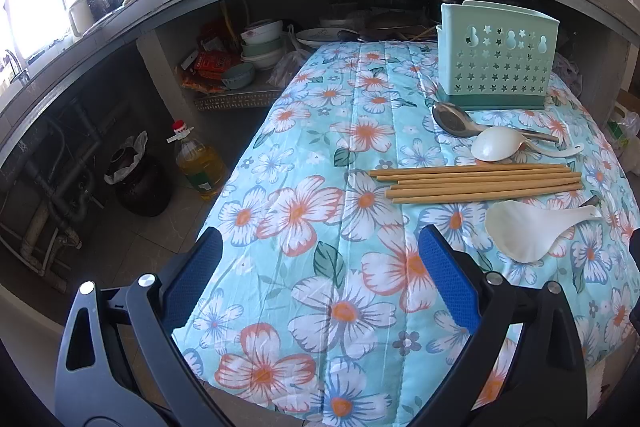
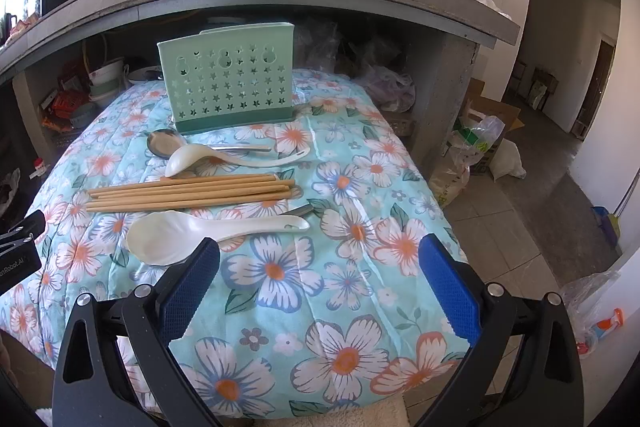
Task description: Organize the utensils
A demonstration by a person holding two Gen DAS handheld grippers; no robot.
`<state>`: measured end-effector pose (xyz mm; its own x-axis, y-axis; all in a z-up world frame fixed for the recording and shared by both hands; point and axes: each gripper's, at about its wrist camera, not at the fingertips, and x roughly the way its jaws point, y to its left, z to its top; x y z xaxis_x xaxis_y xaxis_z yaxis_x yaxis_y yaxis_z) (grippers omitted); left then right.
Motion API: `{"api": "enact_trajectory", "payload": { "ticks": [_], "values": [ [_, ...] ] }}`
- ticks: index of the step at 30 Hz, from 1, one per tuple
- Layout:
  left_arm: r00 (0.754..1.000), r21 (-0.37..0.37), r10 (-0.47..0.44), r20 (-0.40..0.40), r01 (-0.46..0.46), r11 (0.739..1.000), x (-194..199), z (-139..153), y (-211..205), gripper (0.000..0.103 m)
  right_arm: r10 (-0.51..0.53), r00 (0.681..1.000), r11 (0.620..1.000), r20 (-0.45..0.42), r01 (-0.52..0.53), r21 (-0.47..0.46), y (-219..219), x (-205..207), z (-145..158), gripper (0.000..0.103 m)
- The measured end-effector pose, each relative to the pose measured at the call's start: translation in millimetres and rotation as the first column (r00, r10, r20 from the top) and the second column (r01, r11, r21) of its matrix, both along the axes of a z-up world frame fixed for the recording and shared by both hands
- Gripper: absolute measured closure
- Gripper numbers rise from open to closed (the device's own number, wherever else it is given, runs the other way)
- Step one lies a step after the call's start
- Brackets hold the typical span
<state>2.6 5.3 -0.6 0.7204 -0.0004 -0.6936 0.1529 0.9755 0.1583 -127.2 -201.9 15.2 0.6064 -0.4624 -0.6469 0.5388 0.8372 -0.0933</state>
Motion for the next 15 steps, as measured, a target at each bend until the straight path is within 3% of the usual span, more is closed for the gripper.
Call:
{"api": "enact_trajectory", "payload": {
  "ticks": [15],
  "values": [
    [1.000, 0.000, 0.001, 0.000, -0.001, 1.000, -0.2, -0.6, 2.7, 0.009, 0.001, 1.000, 1.000, 0.002, -0.001, -0.002, -0.3, -0.8, 1.2, 0.006]
  ]
}}
